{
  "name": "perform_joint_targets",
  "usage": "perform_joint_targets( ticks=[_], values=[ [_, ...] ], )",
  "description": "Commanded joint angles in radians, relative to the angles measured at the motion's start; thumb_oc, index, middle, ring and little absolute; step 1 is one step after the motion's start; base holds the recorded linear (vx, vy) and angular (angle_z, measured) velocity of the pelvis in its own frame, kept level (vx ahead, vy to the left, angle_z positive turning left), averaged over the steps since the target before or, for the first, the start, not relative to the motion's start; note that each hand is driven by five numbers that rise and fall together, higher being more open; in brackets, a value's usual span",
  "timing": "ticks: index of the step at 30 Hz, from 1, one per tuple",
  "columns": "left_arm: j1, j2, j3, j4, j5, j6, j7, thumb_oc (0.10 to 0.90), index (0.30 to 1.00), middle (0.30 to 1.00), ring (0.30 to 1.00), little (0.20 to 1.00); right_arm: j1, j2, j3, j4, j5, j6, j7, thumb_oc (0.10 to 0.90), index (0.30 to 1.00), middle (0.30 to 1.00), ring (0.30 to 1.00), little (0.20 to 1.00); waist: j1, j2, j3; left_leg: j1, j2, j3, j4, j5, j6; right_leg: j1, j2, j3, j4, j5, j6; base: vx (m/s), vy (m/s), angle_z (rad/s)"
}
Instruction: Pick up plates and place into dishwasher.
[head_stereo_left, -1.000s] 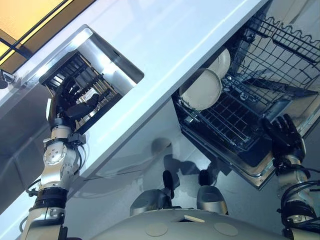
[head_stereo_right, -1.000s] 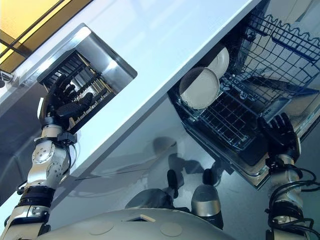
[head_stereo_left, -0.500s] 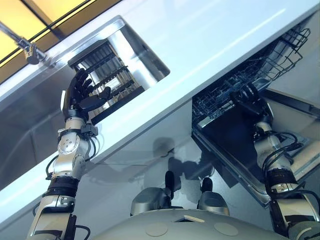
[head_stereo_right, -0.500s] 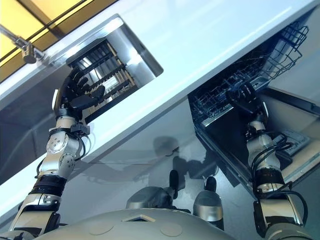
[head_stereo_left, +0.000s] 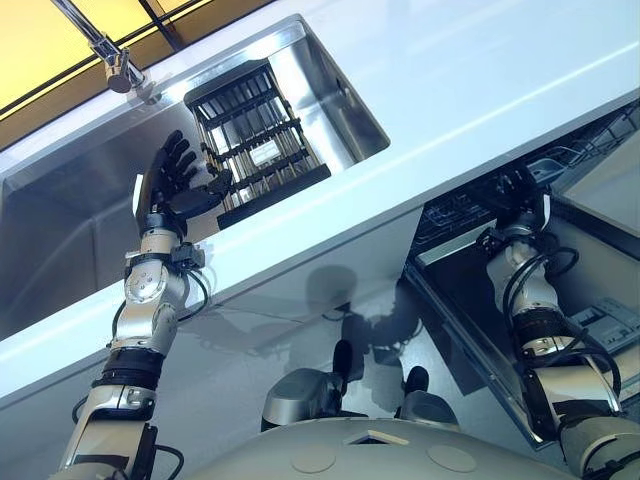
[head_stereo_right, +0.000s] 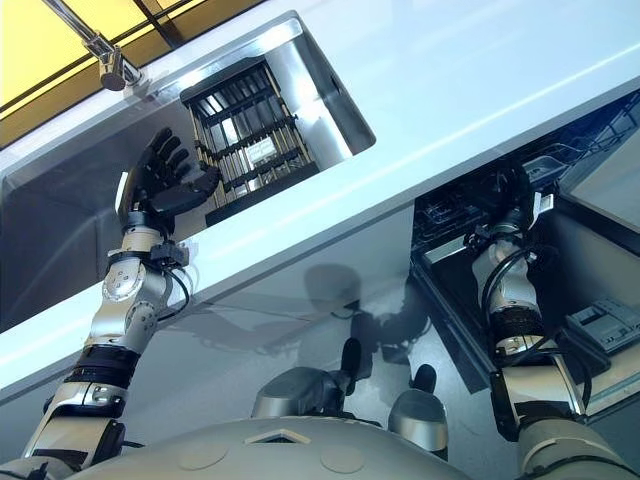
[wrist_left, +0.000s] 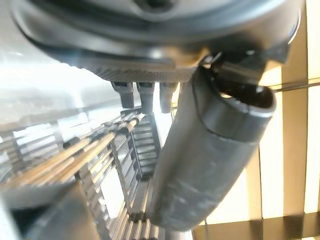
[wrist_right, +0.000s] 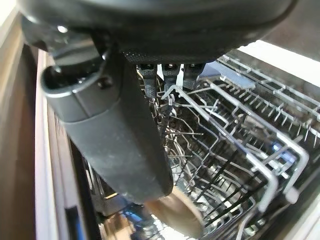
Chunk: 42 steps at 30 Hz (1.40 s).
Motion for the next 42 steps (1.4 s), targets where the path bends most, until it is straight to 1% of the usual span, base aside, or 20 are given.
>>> perform_joint_targets(
  ticks=[1, 3, 4, 5, 8, 13, 14, 18, 21, 24, 26, 28, 31, 35, 36, 38, 40, 41, 42],
  values=[
    [0.060, 0.071, 0.063, -0.101, 0.041, -0.085, -0.006, 0.800, 0.900, 0.900, 0.900, 0.900, -0.037, 0.019, -0.002, -0.226, -0.157, -0.081, 0.043, 0.800, 0.900, 0.900, 0.900, 0.900, 0.019, -0.081, -0.105, -0.013, -0.059, 0.052, 0.138, -0.187, 0.055, -0.161, -0.017, 0.070, 0.297, -0.160, -0.020, -0.04, 0.006, -0.03],
    [0.079, 0.066, 0.089, -0.119, 0.045, -0.085, -0.013, 0.800, 0.900, 0.900, 0.900, 0.900, 0.018, -0.003, -0.034, -0.266, -0.184, -0.060, 0.074, 0.800, 0.900, 0.900, 0.900, 0.900, 0.008, -0.090, -0.105, -0.008, -0.056, 0.063, 0.137, -0.192, 0.059, -0.161, -0.014, 0.078, 0.295, -0.159, -0.015, -0.04, -0.007, -0.07],
    [0.094, 0.061, 0.106, -0.128, 0.045, -0.088, -0.022, 0.800, 0.900, 0.900, 0.900, 0.900, 0.067, -0.017, -0.063, -0.295, -0.212, -0.060, 0.088, 0.800, 0.900, 0.900, 0.900, 0.900, -0.002, -0.098, -0.105, -0.004, -0.054, 0.071, 0.136, -0.196, 0.060, -0.159, -0.013, 0.083, 0.292, -0.157, -0.010, -0.08, -0.038, -0.15],
    [0.108, 0.053, 0.130, -0.136, 0.049, -0.090, -0.033, 0.800, 0.900, 0.900, 0.900, 0.900, 0.121, -0.035, -0.099, -0.329, -0.189, -0.049, 0.135, 0.800, 0.900, 0.900, 0.900, 0.900, -0.014, -0.108, -0.106, 0.000, -0.051, 0.082, 0.134, -0.200, 0.062, -0.159, -0.011, 0.089, 0.289, -0.156, -0.003, -0.09, -0.055, -0.18],
    [0.122, 0.043, 0.162, -0.136, 0.037, -0.098, -0.045, 0.800, 0.900, 0.900, 0.900, 0.900, 0.203, -0.050, -0.162, -0.379, -0.175, -0.038, 0.187, 0.800, 0.900, 0.900, 0.900, 0.900, -0.037, -0.123, -0.112, 0.009, -0.045, 0.096, 0.118, -0.200, 0.063, -0.159, -0.003, 0.100, 0.279, -0.152, 0.009, -0.08, -0.050, -0.21],
    [0.111, 0.042, 0.183, -0.120, 0.027, -0.102, -0.047, 0.800, 0.900, 0.900, 0.900, 0.900, 0.261, -0.054, -0.220, -0.428, -0.163, -0.025, 0.214, 0.800, 0.900, 0.900, 0.900, 0.900, -0.069, -0.142, -0.121, 0.022, -0.038, 0.119, 0.091, -0.199, 0.062, -0.161, 0.006, 0.114, 0.262, -0.139, 0.025, -0.07, -0.033, -0.22],
    [0.106, 0.044, 0.184, -0.116, 0.024, -0.104, -0.049, 0.800, 0.900, 0.900, 0.900, 0.900, 0.271, -0.055, -0.232, -0.436, -0.157, -0.031, 0.214, 0.800, 0.900, 0.900, 0.900, 0.900, -0.076, -0.146, -0.123, 0.025, -0.037, 0.126, 0.084, -0.199, 0.062, -0.163, 0.007, 0.118, 0.256, -0.133, 0.030, -0.08, -0.029, -0.20],
    [0.083, 0.054, 0.183, -0.102, 0.024, -0.104, -0.047, 0.800, 0.900, 0.900, 0.900, 0.900, 0.281, -0.059, -0.254, -0.449, -0.152, -0.024, 0.221, 0.800, 0.900, 0.900, 0.900, 0.900, -0.089, -0.154, -0.128, 0.030, -0.035, 0.142, 0.069, -0.199, 0.062, -0.166, 0.010, 0.124, 0.244, -0.123, 0.041, -0.07, -0.014, -0.22],
    [0.063, 0.067, 0.177, -0.086, 0.022, -0.110, -0.046, 0.800, 0.900, 0.900, 0.900, 0.900, 0.286, -0.066, -0.266, -0.452, -0.153, -0.026, 0.203, 0.800, 0.900, 0.900, 0.900, 0.900, -0.099, -0.161, -0.136, 0.031, -0.033, 0.158, 0.059, -0.200, 0.062, -0.170, 0.012, 0.129, 0.237, -0.120, 0.048, -0.08, -0.018, -0.15],
    [0.053, 0.076, 0.175, -0.078, 0.033, -0.117, -0.045, 0.800, 0.900, 0.900, 0.900, 0.900, 0.286, -0.067, -0.280, -0.450, -0.159, -0.079, 0.166, 0.800, 0.900, 0.900, 0.900, 0.900, -0.102, -0.164, -0.138, 0.031, -0.032, 0.171, 0.064, -0.207, 0.065, -0.173, 0.010, 0.129, 0.236, -0.120, 0.051, -0.08, -0.026, -0.16],
    [0.050, 0.083, 0.173, -0.074, 0.060, -0.125, -0.039, 0.800, 0.900, 0.900, 0.900, 0.900, 0.285, -0.061, -0.294, -0.452, -0.130, -0.118, 0.132, 0.800, 0.900, 0.900, 0.900, 0.900, -0.104, -0.165, -0.138, 0.030, -0.031, 0.181, 0.071, -0.216, 0.068, -0.178, 0.009, 0.129, 0.239, -0.120, 0.054, -0.08, -0.040, -0.10],
    [0.047, 0.095, 0.182, -0.060, 0.055, -0.129, -0.050, 0.800, 0.900, 0.900, 0.900, 0.900, 0.285, -0.049, -0.319, -0.431, -0.104, -0.156, 0.096, 0.800, 0.900, 0.900, 0.900, 0.900, -0.106, -0.163, -0.138, 0.030, -0.031, 0.192, 0.079, -0.223, 0.068, -0.183, 0.008, 0.127, 0.242, -0.119, 0.057, -0.05, -0.042, -0.07],
    [0.045, 0.106, 0.192, -0.037, 0.051, -0.141, -0.058, 0.800, 0.900, 0.900, 0.900, 0.900, 0.287, -0.045, -0.356, -0.384, -0.069, -0.173, 0.064, 0.800, 0.900, 0.900, 0.900, 0.900, -0.109, -0.160, -0.140, 0.031, -0.029, 0.203, 0.080, -0.228, 0.066, -0.183, 0.010, 0.129, 0.234, -0.119, 0.059, -0.03, -0.039, -0.08],
    [0.059, 0.116, 0.212, -0.013, 0.027, -0.156, -0.074, 0.800, 0.900, 0.900, 0.900, 0.900, 0.302, -0.039, -0.412, -0.290, 0.000, -0.174, 0.030, 0.800, 0.900, 0.900, 0.900, 0.900, -0.118, -0.157, -0.140, 0.031, -0.028, 0.217, 0.089, -0.237, 0.063, -0.183, 0.013, 0.136, 0.224, -0.115, 0.060, 0.00, -0.059, -0.13],
    [0.060, 0.120, 0.213, -0.006, 0.015, -0.158, -0.081, 0.800, 0.900, 0.900, 0.900, 0.900, 0.306, -0.042, -0.430, -0.242, 0.030, -0.164, 0.024, 0.800, 0.900, 0.900, 0.900, 0.900, -0.121, -0.156, -0.137, 0.029, -0.027, 0.222, 0.099, -0.243, 0.064, -0.185, 0.013, 0.141, 0.225, -0.115, 0.060, 0.03, -0.085, -0.18],
    [0.059, 0.121, 0.209, -0.005, 0.008, -0.160, -0.083, 0.800, 0.900, 0.900, 0.900, 0.900, 0.308, -0.044, -0.437, -0.190, 0.042, -0.178, 0.010, 0.800, 0.900, 0.900, 0.900, 0.900, -0.125, -0.154, -0.128, 0.023, -0.024, 0.225, 0.122, -0.254, 0.065, -0.190, 0.014, 0.149, 0.233, -0.117, 0.057, 0.03, -0.112, -0.22],
    [0.043, 0.121, 0.190, -0.006, -0.003, -0.166, -0.069, 0.800, 0.900, 0.900, 0.900, 0.900, 0.297, -0.060, -0.438, -0.126, 0.055, -0.208, -0.032, 0.800, 0.900, 0.900, 0.900, 0.900, -0.130, -0.149, -0.100, -0.008, -0.018, 0.224, 0.177, -0.268, 0.067, -0.212, 0.014, 0.161, 0.261, -0.124, 0.047, -0.01, -0.131, -0.21],
    [0.041, 0.121, 0.189, -0.005, -0.004, -0.167, -0.069, 0.800, 0.900, 0.900, 0.900, 0.900, 0.295, -0.062, -0.438, -0.123, 0.056, -0.209, -0.031, 0.800, 0.900, 0.900, 0.900, 0.900, -0.129, -0.149, -0.100, -0.013, -0.017, 0.225, 0.183, -0.271, 0.066, -0.215, 0.014, 0.162, 0.264, -0.126, 0.047, -0.12, -0.125, -0.16],
    [0.009, 0.125, 0.172, -0.002, -0.021, -0.178, -0.047, 0.800, 0.900, 0.900, 0.900, 0.900, 0.275, -0.084, -0.434, -0.079, 0.084, -0.219, -0.033, 0.800, 0.900, 0.900, 0.900, 0.900, -0.134, -0.144, -0.064, -0.054, -0.014, 0.222, 0.228, -0.278, 0.065, -0.246, 0.015, 0.172, 0.288, -0.128, 0.038, -0.18, -0.131, -0.08]
  ],
)
